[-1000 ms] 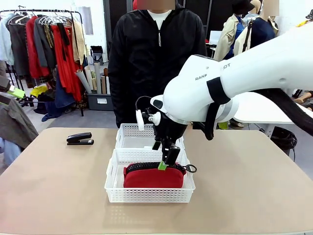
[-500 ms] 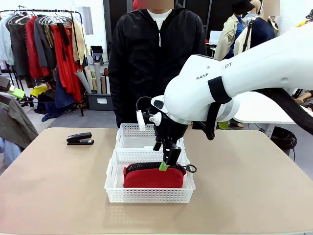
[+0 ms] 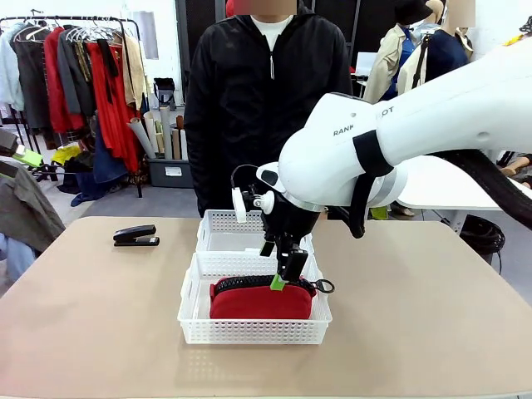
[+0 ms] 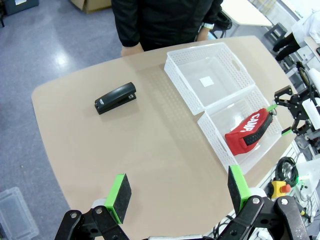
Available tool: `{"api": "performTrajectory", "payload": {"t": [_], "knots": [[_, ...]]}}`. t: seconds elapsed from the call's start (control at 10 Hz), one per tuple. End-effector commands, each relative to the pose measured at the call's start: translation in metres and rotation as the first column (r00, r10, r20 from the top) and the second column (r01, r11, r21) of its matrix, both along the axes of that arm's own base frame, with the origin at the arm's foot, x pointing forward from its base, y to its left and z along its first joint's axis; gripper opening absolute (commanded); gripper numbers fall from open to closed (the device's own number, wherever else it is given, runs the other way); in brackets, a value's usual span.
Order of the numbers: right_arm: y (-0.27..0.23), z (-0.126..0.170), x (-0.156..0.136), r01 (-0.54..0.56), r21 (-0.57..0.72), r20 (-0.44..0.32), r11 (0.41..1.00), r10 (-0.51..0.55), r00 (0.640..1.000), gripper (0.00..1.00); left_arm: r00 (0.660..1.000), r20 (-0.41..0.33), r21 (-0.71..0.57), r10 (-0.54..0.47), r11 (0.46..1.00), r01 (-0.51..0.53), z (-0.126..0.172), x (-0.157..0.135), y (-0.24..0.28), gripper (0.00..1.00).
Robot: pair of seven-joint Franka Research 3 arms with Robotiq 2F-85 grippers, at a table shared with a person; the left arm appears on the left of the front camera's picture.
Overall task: Distribute items into two baskets.
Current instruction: Pick up the Stapler that the person points to.
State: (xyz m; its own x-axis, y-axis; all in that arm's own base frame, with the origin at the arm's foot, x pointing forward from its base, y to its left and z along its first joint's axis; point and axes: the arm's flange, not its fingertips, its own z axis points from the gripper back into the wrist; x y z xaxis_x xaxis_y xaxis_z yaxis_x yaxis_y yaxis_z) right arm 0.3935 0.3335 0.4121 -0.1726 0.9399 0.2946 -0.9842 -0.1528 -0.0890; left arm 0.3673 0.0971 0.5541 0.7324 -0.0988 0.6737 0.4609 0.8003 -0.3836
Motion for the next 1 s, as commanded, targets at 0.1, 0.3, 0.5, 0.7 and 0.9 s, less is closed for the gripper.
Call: {"api": "performTrajectory", "payload": {"t": [0.1, 0.3, 0.5, 0.7, 0.9], "knots": [[0.001, 0.001, 0.001, 0.003, 0.006, 0.008, 1.000, -0.003, 1.000, 1.00, 1.000, 0.001, -0.004, -0.003, 1.000, 0.003, 0.000, 0.000, -0.001, 1.00], [0.001, 0.001, 0.001, 0.003, 0.006, 0.008, 1.000, -0.003, 1.000, 1.00, 1.000, 0.001, -0.004, -0.003, 1.000, 0.003, 0.000, 0.000, -0.001, 1.00], [0.001, 0.001, 0.001, 0.003, 0.006, 0.008, 1.000, -0.003, 1.000, 1.00, 1.000, 0.001, -0.004, -0.003, 1.000, 0.003, 0.000, 0.000, -0.001, 1.00], [0.001, 0.001, 0.001, 0.003, 0.006, 0.008, 1.000, -0.003, 1.000, 1.00, 1.000, 0.001, -0.004, -0.003, 1.000, 0.003, 0.000, 0.000, -0.001, 1.00], [-0.013, 0.014, 0.006, 0.029, 0.019, -0.002, 0.999, -0.029, 1.000, 1.00, 1.000, 0.001, -0.004, -0.003, 1.000, 0.003, 0.000, 0.000, -0.001, 1.00]]}}
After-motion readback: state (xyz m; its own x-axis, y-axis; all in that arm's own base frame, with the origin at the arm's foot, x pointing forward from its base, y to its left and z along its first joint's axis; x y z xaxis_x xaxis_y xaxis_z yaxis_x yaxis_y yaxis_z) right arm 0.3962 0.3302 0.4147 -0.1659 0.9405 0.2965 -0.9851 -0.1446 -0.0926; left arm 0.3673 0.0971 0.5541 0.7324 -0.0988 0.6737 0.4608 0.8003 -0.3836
